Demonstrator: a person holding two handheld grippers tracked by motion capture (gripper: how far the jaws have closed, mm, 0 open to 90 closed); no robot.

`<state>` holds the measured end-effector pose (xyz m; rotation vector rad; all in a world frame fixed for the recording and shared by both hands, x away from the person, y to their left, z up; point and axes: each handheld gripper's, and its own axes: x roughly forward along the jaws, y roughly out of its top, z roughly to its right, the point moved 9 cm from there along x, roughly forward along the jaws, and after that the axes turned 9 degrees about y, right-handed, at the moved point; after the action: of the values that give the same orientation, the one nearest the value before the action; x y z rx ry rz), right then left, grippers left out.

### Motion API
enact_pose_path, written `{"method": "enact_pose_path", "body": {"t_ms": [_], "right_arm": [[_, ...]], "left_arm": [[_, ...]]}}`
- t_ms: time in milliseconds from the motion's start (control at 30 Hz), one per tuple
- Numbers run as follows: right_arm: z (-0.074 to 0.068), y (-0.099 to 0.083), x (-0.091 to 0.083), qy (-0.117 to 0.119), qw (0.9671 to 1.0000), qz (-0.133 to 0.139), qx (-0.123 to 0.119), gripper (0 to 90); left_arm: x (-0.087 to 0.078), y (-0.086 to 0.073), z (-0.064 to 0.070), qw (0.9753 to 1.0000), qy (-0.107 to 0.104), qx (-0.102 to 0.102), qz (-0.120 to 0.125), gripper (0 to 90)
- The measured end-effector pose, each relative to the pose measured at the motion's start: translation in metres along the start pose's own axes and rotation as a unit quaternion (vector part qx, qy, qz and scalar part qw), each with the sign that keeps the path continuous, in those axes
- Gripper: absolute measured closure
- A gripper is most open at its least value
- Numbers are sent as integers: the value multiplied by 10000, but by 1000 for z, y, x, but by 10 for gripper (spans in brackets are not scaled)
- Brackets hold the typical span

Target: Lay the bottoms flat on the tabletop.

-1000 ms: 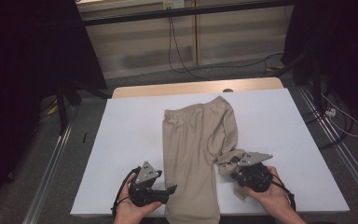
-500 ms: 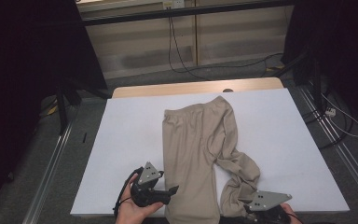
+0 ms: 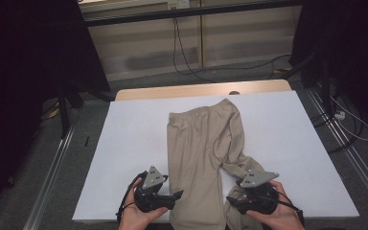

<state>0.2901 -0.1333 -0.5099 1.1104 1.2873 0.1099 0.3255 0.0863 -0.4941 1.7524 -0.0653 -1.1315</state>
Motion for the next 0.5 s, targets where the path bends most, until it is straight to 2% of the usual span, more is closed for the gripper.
{"method": "enact_pose_path", "body": {"t_ms": [33, 67, 100, 133, 167, 200, 233, 267, 333, 500], "right_arm": [[1, -4, 5, -63, 9999, -156, -14, 369], [2, -7, 9, -81, 9998, -204, 22, 362], [2, -8, 8, -63, 9998, -180, 52, 402], [2, -8, 5, -94, 9997, -216, 67, 529], [1, -9, 3, -110, 9997, -214, 29, 703], [-2, -11, 1, 8, 9998, -208, 63, 832], [-6, -13, -1, 124, 9996, -221, 116, 862], [-10, -15, -4, 92, 9996, -270, 33, 869], [-17, -20, -9, 172, 9994, -293, 38, 874], [-44, -38, -24, 476, 9983, -335, -6, 876]], "left_arm": [[0, 0, 0, 10000, -4, 6, -5, 273], [0, 0, 0, 10000, -11, 30, -16, 272], [-1, 0, 0, 10000, -13, 44, -4, 273], [-1, 0, 0, 10000, -13, 41, 0, 273], [-1, 0, 0, 10000, -3, 27, 13, 272], [-1, 0, 0, 10000, -2, 35, 9, 272], [-1, 0, 0, 10000, 8, 34, 10, 273], [-1, 0, 0, 10000, 8, 32, 12, 273], [-1, 0, 0, 10000, -1, 47, -4, 273], [0, 0, 0, 10000, 14, 27, -1, 273]]}}
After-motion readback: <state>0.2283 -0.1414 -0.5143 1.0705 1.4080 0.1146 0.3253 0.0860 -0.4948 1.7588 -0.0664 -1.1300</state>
